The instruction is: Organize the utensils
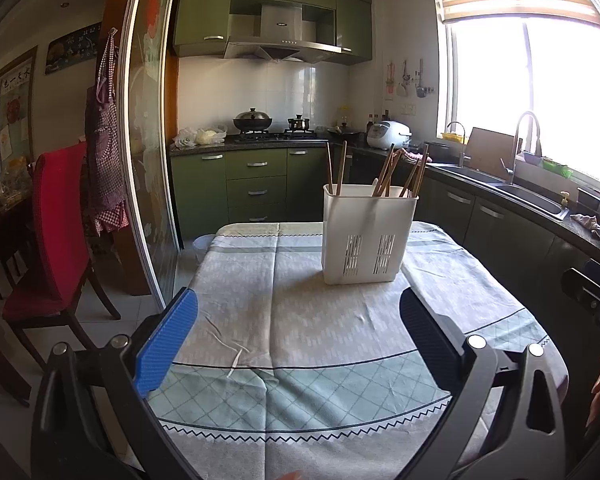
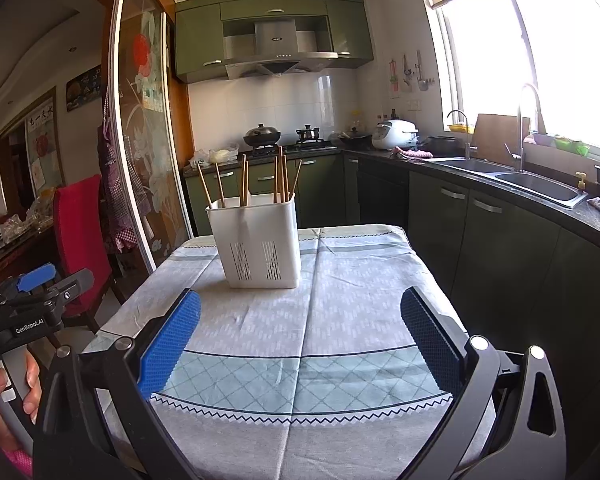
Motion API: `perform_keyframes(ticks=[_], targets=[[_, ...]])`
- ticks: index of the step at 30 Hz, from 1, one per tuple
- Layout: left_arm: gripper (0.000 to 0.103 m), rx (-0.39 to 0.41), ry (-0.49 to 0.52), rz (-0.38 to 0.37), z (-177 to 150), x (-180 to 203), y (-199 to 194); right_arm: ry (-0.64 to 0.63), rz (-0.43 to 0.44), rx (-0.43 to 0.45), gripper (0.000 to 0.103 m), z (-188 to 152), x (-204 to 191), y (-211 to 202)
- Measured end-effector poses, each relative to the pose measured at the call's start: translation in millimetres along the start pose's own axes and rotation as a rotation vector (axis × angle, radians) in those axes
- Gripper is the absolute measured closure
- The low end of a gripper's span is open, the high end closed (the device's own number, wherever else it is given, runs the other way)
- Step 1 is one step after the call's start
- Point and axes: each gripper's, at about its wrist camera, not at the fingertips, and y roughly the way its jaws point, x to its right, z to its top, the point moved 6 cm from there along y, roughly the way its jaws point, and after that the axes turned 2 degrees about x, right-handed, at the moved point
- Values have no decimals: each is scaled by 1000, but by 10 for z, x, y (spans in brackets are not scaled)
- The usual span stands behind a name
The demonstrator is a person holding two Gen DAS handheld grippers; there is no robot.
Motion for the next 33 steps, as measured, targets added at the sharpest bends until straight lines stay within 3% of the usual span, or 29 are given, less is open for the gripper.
perform_keyframes(ticks=[33], targets=[[7,17,-27,5,24,-95,-43,-7,11,-8,5,-21,-9,12]])
